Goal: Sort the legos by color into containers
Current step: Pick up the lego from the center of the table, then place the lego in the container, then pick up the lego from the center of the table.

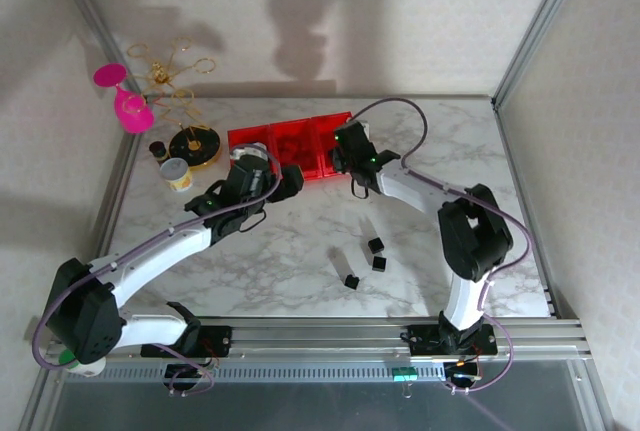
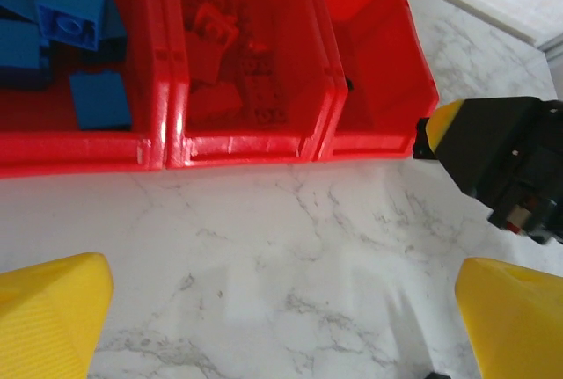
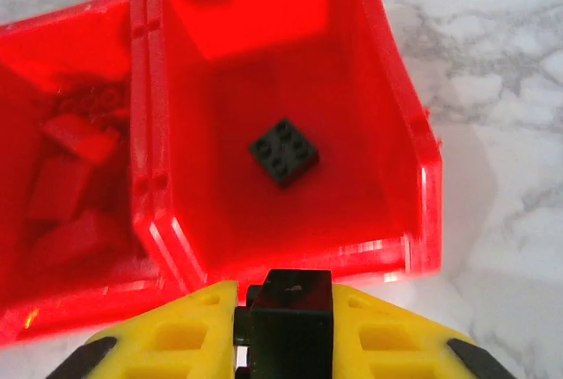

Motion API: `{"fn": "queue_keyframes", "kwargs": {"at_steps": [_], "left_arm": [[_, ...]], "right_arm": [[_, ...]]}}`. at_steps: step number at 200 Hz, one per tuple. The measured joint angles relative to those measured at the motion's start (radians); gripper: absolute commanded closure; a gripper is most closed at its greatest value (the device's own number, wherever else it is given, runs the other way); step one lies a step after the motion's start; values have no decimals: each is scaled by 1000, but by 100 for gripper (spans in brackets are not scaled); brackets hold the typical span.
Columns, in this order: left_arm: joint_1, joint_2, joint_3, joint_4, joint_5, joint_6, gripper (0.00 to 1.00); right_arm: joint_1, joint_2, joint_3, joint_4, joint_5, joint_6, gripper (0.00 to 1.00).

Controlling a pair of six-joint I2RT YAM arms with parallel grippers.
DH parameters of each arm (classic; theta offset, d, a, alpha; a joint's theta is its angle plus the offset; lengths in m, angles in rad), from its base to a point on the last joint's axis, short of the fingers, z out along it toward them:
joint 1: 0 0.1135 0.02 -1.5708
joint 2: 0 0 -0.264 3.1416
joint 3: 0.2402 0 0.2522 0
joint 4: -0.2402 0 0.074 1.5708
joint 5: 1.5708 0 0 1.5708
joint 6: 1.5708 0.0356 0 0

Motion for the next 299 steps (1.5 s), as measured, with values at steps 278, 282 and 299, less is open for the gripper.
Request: {"fn": "queue_keyframes", "kwargs": {"at_steps": [278, 282, 299], "left_arm": [[-62, -31, -26, 6, 31, 8, 0], [-71, -32, -31, 7, 31, 6, 0], [-105, -37, -51, 10, 36, -6, 0]], "right_arm": [[-40, -308, -248, -29, -99, -32, 35], [-37, -326, -269, -39, -100, -26, 34], [-20, -393, -359, -77, -112, -4, 32]]}}
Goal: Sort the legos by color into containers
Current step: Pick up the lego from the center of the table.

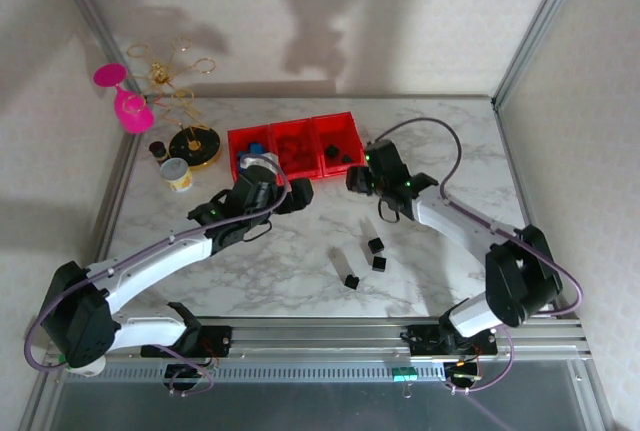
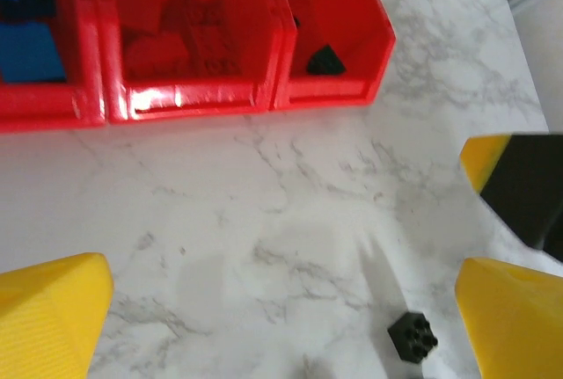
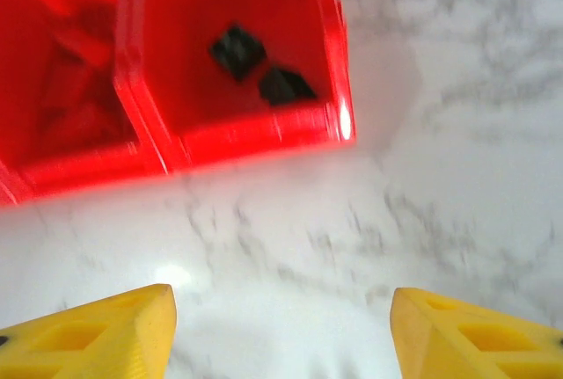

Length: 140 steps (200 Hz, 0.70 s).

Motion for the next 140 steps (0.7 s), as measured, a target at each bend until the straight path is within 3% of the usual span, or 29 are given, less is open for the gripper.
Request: {"fn": "queue_keyframes", "kwargs": {"at_steps": [64, 140], "left_arm": [[-87, -7, -46, 8, -1, -48, 1], [-104, -6, -47, 12, -3, -63, 0]], "right_arm": [[100, -141, -237, -135, -2, 91, 29], [132, -100, -301, -159, -5, 119, 37]]}}
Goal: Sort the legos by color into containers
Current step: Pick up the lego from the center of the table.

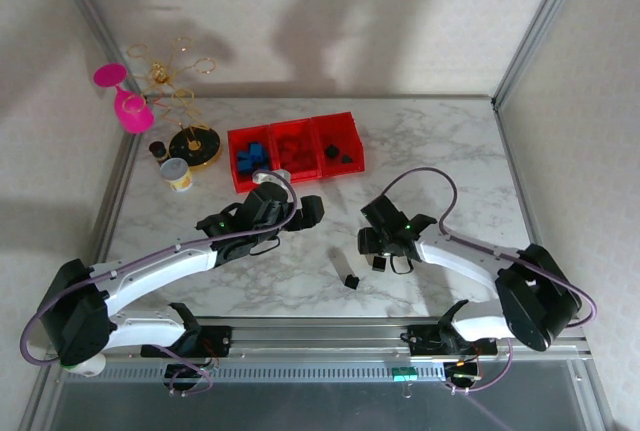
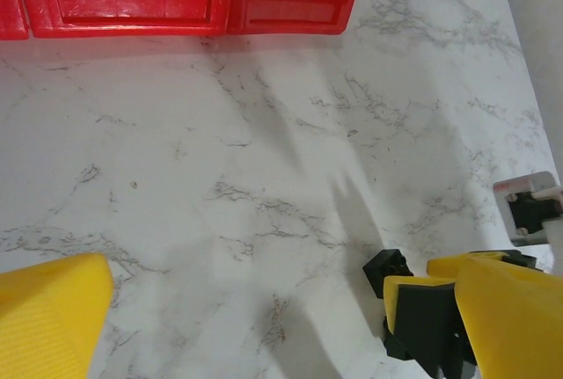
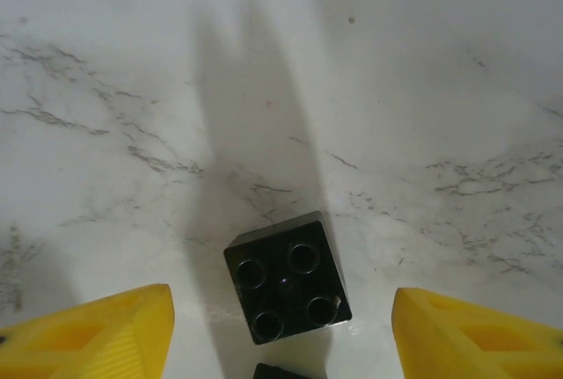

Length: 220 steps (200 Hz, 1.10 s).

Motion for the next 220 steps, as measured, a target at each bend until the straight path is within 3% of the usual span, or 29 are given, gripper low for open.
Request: {"fn": "queue_keyframes", "kwargs": {"at_steps": [79, 143, 220], "left_arm": [[0, 2, 0, -1, -22, 0, 0], [0, 2, 0, -1, -28, 0, 0], [2, 2, 8, -2, -54, 6, 1]], "right_arm": [[0, 119, 21, 16, 42, -23, 50], [0, 141, 43, 31, 60, -41, 67], [-4, 122, 148, 40, 63, -52, 70]]}}
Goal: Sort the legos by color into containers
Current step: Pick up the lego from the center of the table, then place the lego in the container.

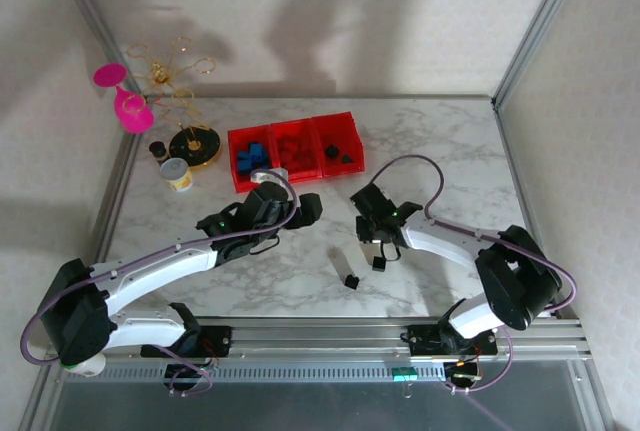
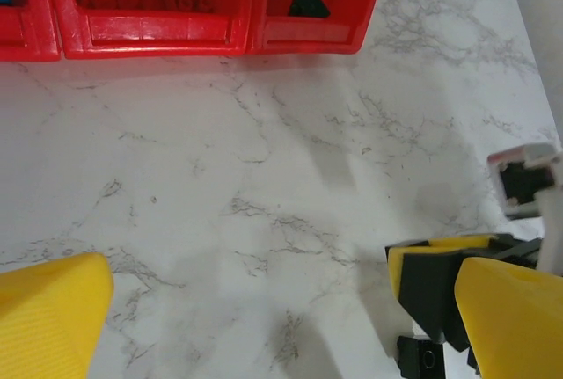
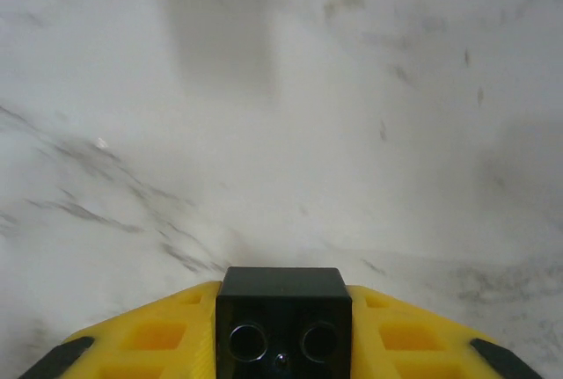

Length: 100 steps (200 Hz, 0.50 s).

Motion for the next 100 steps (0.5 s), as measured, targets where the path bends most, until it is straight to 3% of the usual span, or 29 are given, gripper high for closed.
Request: {"fn": "queue_keyframes", "kwargs": {"at_steps": [35, 100], "left_arm": [[24, 0, 32, 0, -10, 14, 0], [139, -1, 48, 0, -16, 45, 0]], "right_arm": [[-34, 33, 147, 48, 37, -35, 70], [-146, 277, 407, 185, 50, -109, 69]]}}
